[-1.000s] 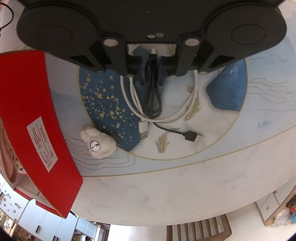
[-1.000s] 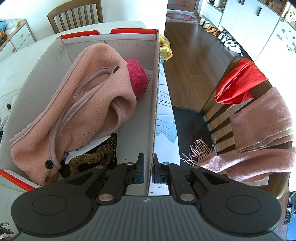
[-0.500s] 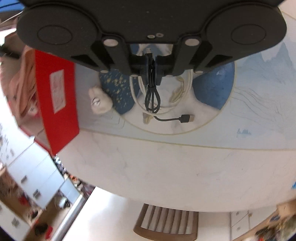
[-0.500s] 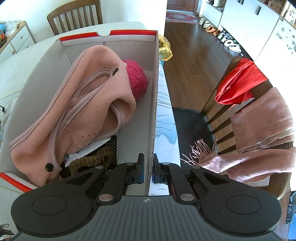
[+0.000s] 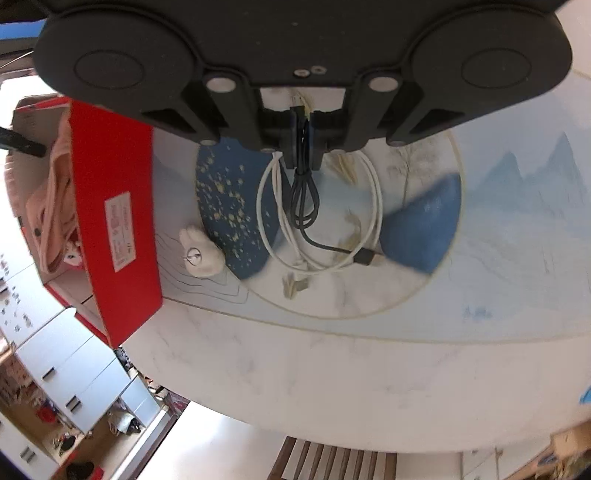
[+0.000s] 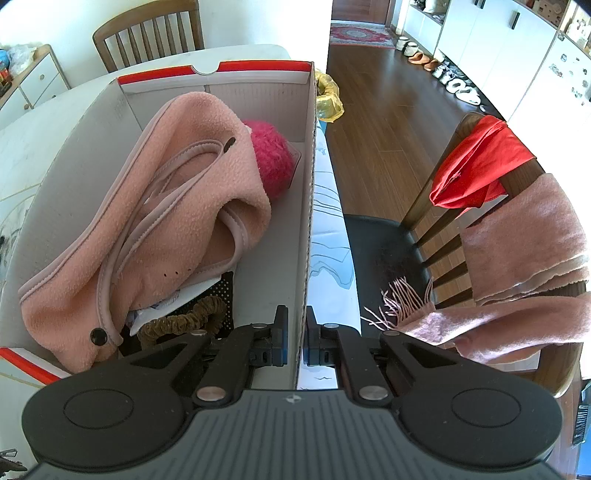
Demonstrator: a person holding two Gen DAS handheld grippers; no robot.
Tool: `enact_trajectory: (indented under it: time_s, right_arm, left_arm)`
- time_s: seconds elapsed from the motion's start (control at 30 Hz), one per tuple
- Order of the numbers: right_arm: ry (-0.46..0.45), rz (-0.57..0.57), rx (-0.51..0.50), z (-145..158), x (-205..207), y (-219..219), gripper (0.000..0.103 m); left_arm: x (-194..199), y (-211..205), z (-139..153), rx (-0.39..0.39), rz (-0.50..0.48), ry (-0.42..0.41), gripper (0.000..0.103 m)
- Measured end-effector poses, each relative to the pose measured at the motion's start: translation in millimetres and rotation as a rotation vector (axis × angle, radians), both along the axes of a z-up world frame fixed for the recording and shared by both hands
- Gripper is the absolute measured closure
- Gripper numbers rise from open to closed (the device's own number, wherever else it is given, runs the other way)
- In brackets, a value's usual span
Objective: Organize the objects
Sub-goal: 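Carry the black cable into the cardboard box with the left gripper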
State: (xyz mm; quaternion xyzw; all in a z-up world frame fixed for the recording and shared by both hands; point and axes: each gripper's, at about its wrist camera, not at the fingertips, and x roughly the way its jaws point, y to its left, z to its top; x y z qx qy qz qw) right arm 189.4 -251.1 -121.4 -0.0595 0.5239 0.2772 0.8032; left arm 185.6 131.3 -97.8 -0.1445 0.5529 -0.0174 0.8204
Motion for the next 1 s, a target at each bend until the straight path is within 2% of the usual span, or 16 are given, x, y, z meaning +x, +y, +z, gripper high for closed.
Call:
enact_trajectory:
  time_s: [0.1, 0.17, 0.27, 0.37, 0.6, 0.77, 1.0]
  right_arm:
    - [0.0, 0.0, 0.0, 0.1, 0.0, 0.2, 0.096]
    - [0.0, 0.0, 0.001, -0.1, 0.1, 0.0, 0.096]
    - [0.0, 0.0, 0.003, -0.1, -0.1, 0.2, 0.096]
    - [0.0, 0.001, 0.002, -0.1, 0.0, -0.2, 0.096]
    - [-0.001, 0.002, 0.003, -0.1, 0.9, -0.2, 0.096]
    - [-0.001, 0.001, 0.005, 0.0, 2.0, -0.2, 0.096]
    - [-0.001, 0.002, 0.008, 0.4, 3.5, 0.9, 0.096]
  left_arm:
    - [-6.9, -1.6, 9.3, -0.029, 0.009, -0.019, 0.099]
    - [-11.8, 0.7, 16.3, -0.099, 0.019, -0.021, 0.099]
    - [-17.3, 3.1, 17.9, -0.245, 0.055, -0.008, 0.099]
    - [-19.8, -1.8, 32.3, -0.304, 0.062, -0.044, 0.099]
    - [-11.0, -45.4, 82.7, -0.284, -0.078, -0.168, 0.099]
    - [0.6, -90.7, 102.3, -0.254, -0.205, -0.219, 0.099]
    - [13.8, -166.0, 111.0, -0.123, -0.42, -0.301, 0.099]
